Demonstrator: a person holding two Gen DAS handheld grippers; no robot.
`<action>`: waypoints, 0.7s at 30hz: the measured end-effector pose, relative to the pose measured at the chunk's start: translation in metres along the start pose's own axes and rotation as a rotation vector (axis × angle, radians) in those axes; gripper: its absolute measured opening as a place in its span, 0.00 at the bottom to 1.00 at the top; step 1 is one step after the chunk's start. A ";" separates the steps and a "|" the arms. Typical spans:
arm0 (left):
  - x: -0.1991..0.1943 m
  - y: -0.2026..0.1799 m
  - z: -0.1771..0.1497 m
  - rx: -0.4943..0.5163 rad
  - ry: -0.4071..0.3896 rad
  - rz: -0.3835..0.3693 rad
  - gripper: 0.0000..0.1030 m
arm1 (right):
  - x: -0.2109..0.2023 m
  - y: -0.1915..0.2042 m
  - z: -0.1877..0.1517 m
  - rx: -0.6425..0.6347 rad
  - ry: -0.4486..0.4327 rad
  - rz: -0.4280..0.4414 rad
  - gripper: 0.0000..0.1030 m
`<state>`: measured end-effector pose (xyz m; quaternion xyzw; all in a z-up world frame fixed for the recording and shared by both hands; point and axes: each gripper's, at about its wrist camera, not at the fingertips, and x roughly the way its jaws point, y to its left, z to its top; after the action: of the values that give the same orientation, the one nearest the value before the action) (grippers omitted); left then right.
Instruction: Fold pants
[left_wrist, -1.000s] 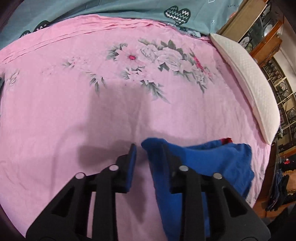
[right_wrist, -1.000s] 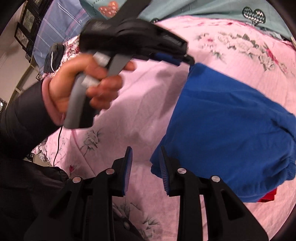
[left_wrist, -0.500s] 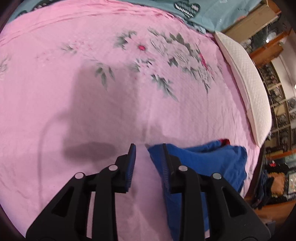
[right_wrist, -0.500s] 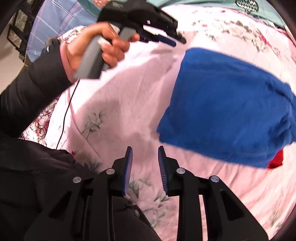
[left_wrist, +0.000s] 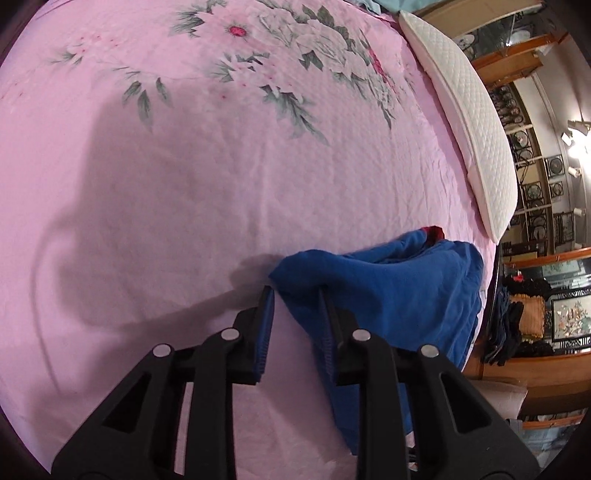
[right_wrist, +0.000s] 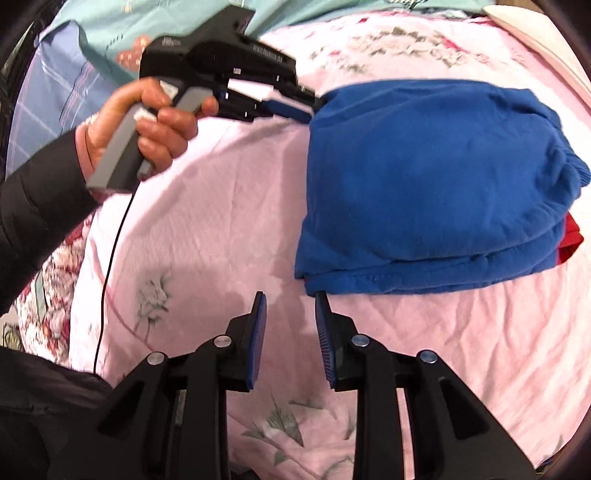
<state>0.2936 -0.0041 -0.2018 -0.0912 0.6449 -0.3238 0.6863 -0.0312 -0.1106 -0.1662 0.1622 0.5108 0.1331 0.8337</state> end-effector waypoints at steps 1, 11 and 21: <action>0.000 -0.002 0.000 0.004 0.002 -0.004 0.20 | 0.001 0.000 0.000 0.007 -0.009 -0.011 0.27; -0.012 -0.019 -0.008 0.051 0.018 -0.032 0.38 | -0.005 -0.002 -0.006 0.054 -0.057 -0.075 0.28; 0.005 -0.014 0.004 -0.088 0.019 -0.008 0.58 | -0.011 -0.008 -0.005 0.071 -0.068 -0.095 0.33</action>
<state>0.2928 -0.0188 -0.1983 -0.1211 0.6645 -0.2988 0.6741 -0.0403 -0.1215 -0.1623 0.1719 0.4938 0.0697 0.8495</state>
